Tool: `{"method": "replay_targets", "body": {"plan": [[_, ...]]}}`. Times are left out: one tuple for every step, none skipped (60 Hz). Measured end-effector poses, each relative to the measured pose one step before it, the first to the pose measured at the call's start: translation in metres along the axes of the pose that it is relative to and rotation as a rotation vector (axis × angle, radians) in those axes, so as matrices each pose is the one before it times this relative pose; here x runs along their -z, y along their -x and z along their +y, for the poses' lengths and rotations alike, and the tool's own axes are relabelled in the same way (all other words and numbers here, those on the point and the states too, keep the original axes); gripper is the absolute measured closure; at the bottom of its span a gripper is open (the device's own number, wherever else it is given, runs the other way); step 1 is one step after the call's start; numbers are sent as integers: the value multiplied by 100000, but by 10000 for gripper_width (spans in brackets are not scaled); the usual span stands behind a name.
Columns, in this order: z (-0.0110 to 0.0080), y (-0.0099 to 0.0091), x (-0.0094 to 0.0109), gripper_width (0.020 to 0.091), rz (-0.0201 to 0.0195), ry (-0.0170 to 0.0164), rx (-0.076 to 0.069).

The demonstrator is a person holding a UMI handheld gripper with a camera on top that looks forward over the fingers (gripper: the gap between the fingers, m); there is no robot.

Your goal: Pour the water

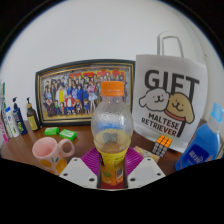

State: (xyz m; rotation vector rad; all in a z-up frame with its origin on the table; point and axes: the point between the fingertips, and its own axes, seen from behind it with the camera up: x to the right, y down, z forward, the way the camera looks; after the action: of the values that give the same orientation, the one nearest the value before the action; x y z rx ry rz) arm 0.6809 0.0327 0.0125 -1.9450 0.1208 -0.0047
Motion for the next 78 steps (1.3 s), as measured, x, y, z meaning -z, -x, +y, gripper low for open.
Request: {"method": "replay_targets", "body": {"plan": [[447, -144, -174, 813, -242, 279, -445], [433, -139, -154, 812, -174, 125, -298], [418, -116, -170, 813, -98, 108, -314], [452, -81, -173, 813, -220, 264, -115], [496, -24, -159, 814, -326, 455, 105], [524, -17, -156, 814, -325, 593, 256], [559, 38, -96, 804, 54, 672, 436], [-543, 11, 36, 808, -466, -3036, -33], [-52, -90, -5, 809, -172, -1897, 47], [288, -38, 38, 808, 237, 40, -24], [-63, 75, 101, 808, -245, -606, -376], [-42, 42, 60, 808, 36, -701, -70], [122, -10, 45, 802, 209, 13, 420], [-46, 22, 21, 802, -7, -651, 422], [33, 7, 11, 777, -26, -338, 491], [79, 118, 175, 772, 301, -395, 234], [-94, -59, -88, 768, 15, -190, 119], [31, -21, -22, 728, 58, 108, -25], [-12, -19, 16, 711, 175, 82, -162], [-3, -41, 3, 689, 123, 190, -124], [64, -48, -3, 661, 161, 580, -72], [94, -33, 12, 629, 188, 827, -46], [212, -65, -7, 599, 236, 1318, 3], [387, -25, -43, 564, 391, 1365, 100], [342, -32, 34, 536, 212, 2211, 79], [389, -48, 51, 458, 152, 2441, 52], [465, -21, 96, 380, 296, 2341, -35], [364, -100, 115, 302, 517, 2325, -229], [249, 65, 153, 224, 962, 1645, -563], [203, -7, 207, 234, 396, 1397, -299], [126, -91, 288, 259, 754, 1014, -457], [71, -74, 345, 265, 784, 763, -374], [16, -32, 402, 256, 758, 500, -312], [-7, -27, 448, 244, 755, 358, -257], [27, -19, 513, 242, 716, 542, -189], [77, -36, 550, 240, 889, 746, -201], [28, -125, 477, 240, 360, 826, 54], [66, 129, 692, 237, 520, 736, -204], [30, 91, 696, 238, 485, 525, -141], [61, 87, 717, 242, 661, 536, -69], [64, 85, 747, 243, 560, 606, -41], [47, 80, 807, 246, 570, 646, -38], [-5, 79, 843, 242, 546, 387, -120], [-45, 105, 894, 241, 544, 190, -239], [-12, 100, 934, 243, 564, 183, -246], [48, 108, 945, 243, 553, 364, -207], [61, 79, 1015, 240, 406, 772, -159], [102, 182, 1078, 242, 457, 600, -165], [70, 252, 1170, 241, 390, 428, -60], [42, 172, 1083, 241, 262, 287, -57], [118, 178, 1126, 241, 330, 385, -118], [141, 200, 1163, 246, 383, 479, -137], [130, 231, 1170, 245, 305, 350, -102], [92, 275, 1178, 244, 177, 142, -83], [102, 225, 1071, 243, -102, 53, -79], [161, 322, 1246, 246, 291, 195, 24], [236, 257, 1172, 245, 211, 420, 49], [220, 289, 1183, 245, 233, 476, 61], [224, 303, 1163, 246, 147, 325, 84], [197, 326, 1126, 248, 15, 115, 109], [181, 299, 1119, 247, -21, 35, 209], [171, 250, 1065, 248, 151, 32, 206], [113, -85, 776, 246, -315, 61, 251], [178, 288, 1058, 248, 197, 26, 227], [281, 538, 1086, 249, 244, -204, 439], [169, 334, 941, 247, -227, -130, 715], [136, 316, 891, 247, -210, -268, 784], [170, 256, 823, 248, 5, -242, 722], [181, 172, 792, 250, 363, -60, 582], [158, -105, 671, 249, 235, 328, 614], [219, 144, 708, 248, 494, 293, 660], [226, 61, 503, 248, 303, 102, 767], [252, 74, 683, 247, 480, 213, 542], [314, 143, 694, 247, 775, 159, 264], [256, -5, 566, 248, 775, 382, 101], [218, -47, 519, 249, 734, 367, -64], [182, 34, 504, 248, 597, 222, -254], [164, 57, 475, 248, 395, 79, -430]]}}
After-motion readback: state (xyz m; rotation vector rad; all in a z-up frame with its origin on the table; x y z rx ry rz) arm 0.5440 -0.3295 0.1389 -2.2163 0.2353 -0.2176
